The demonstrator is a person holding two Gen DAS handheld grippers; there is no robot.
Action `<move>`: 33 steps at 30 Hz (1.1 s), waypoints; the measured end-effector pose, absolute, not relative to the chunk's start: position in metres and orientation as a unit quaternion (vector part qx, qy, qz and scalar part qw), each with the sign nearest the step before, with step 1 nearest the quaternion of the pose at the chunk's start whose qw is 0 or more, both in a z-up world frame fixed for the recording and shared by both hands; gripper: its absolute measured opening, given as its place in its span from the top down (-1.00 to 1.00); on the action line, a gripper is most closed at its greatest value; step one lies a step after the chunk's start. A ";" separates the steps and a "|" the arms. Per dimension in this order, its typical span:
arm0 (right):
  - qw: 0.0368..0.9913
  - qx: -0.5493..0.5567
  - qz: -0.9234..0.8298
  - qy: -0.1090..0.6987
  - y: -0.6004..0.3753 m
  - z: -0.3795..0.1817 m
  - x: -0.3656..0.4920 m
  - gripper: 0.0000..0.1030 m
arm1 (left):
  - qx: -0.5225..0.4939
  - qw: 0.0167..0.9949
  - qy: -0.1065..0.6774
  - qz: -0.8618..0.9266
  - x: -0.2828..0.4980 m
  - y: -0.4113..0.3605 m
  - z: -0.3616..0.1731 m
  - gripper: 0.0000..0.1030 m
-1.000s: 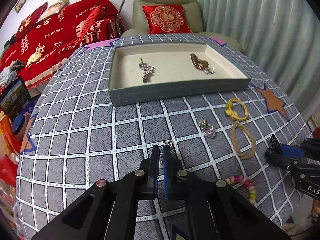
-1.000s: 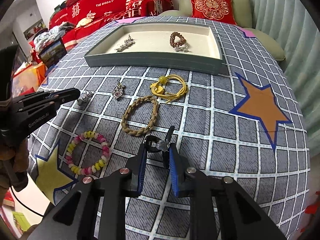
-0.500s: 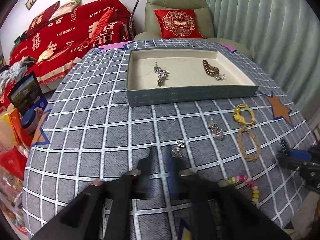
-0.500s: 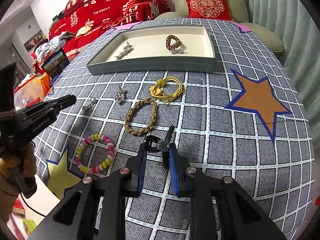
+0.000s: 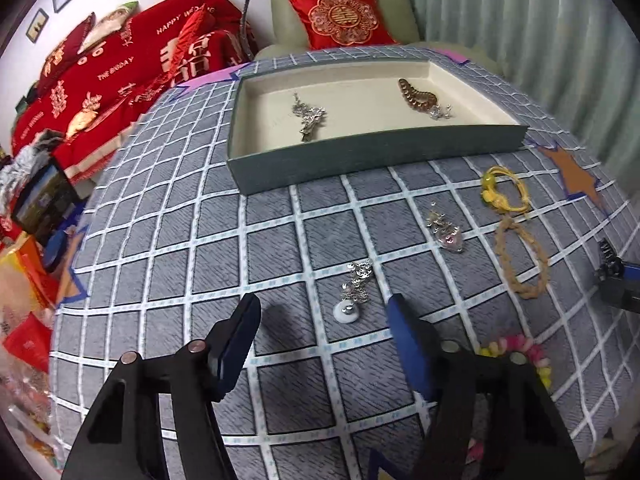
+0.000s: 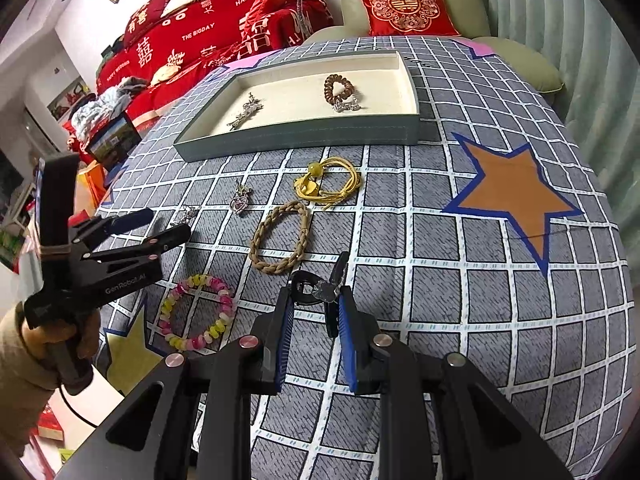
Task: Organize jewelry
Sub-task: 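Carry the silver pendant and black hair clip in both tools over the tray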
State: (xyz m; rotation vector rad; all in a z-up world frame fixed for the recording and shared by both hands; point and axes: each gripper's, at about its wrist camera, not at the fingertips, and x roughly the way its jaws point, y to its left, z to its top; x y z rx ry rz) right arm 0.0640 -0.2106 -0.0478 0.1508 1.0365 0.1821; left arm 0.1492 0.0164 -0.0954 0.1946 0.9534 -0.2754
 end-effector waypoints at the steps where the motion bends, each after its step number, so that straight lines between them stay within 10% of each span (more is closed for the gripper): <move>1: 0.862 0.073 0.087 0.493 -0.211 -0.047 0.064 0.54 | 0.085 0.873 0.459 -0.142 0.150 0.017 -0.096 -0.19; 4: 0.863 0.078 0.087 0.492 -0.212 -0.046 0.064 0.54 | 0.088 0.871 0.457 -0.160 0.147 0.015 -0.094 0.60; 33: 0.896 0.086 0.100 0.423 -0.238 0.040 0.149 0.54 | -0.022 0.929 0.348 -0.124 0.174 0.022 0.031 0.60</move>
